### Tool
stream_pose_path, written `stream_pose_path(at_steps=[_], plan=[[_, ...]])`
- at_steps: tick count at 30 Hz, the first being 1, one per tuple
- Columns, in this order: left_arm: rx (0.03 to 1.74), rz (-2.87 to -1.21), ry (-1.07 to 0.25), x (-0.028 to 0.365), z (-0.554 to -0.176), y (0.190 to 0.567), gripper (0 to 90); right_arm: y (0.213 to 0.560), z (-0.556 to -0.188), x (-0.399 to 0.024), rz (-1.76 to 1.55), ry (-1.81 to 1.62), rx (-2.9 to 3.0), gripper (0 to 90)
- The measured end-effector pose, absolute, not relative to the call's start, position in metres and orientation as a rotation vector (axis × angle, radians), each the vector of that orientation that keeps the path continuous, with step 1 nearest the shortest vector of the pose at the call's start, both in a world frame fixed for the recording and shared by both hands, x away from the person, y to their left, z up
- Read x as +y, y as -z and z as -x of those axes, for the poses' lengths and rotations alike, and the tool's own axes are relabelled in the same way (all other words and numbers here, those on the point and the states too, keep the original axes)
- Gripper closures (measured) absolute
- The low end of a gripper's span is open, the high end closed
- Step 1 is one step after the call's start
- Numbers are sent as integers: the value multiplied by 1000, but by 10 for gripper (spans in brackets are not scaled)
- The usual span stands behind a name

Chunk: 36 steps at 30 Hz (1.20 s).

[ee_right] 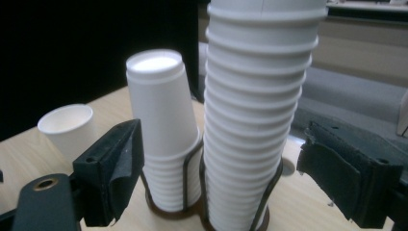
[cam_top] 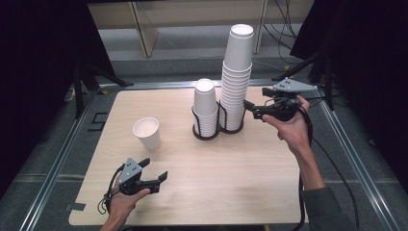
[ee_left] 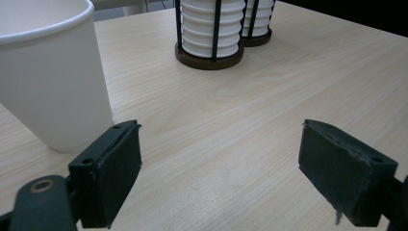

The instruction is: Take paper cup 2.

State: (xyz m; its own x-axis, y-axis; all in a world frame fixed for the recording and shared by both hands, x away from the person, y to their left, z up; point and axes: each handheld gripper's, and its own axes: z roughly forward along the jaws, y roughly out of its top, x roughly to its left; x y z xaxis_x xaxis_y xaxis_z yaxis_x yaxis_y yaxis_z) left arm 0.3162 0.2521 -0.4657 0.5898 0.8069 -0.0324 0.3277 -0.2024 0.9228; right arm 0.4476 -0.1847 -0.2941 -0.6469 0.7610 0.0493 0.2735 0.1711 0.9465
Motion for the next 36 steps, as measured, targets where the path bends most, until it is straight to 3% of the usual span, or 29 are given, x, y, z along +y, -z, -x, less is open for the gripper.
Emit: stream_pose_path(at_steps=[16, 36], plan=[[934, -1763, -585, 253, -317, 467, 147, 230, -491, -167, -987, -1520, 1919, 152], [919, -1750, -571, 255, -317, 466, 146, 224, -543, -141, -1041, -1481, 1911, 149]])
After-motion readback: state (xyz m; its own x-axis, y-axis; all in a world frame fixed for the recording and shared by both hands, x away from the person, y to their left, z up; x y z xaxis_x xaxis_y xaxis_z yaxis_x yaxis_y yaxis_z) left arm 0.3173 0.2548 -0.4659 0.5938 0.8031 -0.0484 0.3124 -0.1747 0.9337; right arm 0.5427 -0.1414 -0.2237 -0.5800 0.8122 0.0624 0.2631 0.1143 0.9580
